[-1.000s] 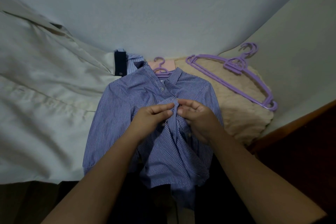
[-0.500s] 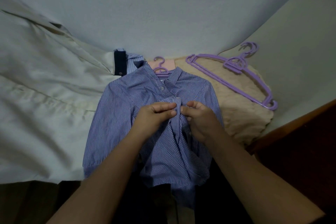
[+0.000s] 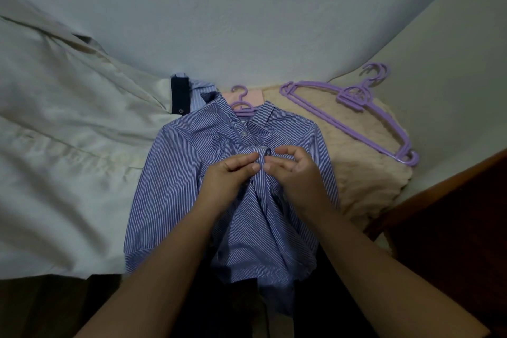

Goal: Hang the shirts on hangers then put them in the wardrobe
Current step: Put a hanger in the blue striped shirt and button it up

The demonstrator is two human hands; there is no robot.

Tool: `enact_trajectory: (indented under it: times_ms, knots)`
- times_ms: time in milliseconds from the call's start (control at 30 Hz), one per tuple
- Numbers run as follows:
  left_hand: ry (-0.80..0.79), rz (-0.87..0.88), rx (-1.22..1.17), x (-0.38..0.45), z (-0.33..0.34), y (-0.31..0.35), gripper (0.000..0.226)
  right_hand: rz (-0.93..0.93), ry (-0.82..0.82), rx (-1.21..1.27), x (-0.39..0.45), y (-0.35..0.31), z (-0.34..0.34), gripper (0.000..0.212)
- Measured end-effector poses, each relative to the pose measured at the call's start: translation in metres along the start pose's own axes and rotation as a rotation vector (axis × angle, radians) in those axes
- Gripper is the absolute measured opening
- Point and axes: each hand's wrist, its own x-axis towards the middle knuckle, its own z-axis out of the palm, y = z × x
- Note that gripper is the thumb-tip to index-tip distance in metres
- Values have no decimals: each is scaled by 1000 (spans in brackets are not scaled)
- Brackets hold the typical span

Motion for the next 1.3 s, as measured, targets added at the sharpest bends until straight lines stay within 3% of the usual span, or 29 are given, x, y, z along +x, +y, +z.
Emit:
enact_trajectory:
  times_ms: [167,367,567,733,833,967,1300]
  knots:
    - [1,32,39,1,1,-3,24,-11,38,6,0,1,2,36]
    - [-29,65,72,1,1,-5,26,60,59,34,4,0,5,31]
    - [-85,70,123,3,-1,-5,28,179,96,186,8,6,4,28]
    - [-112,75,196,4,-1,-5,29,315,12,429,7,12,2,28]
    - [-142,36,177,4,-4,-5,27,379,-56,498,8,12,0,19]
    - [-178,-24,133,6,-7,-8,21,404,-77,506,12,15,-2,30]
    - [-160,-191,-63,10,-6,-11,18,339,-120,404,5,6,-5,34]
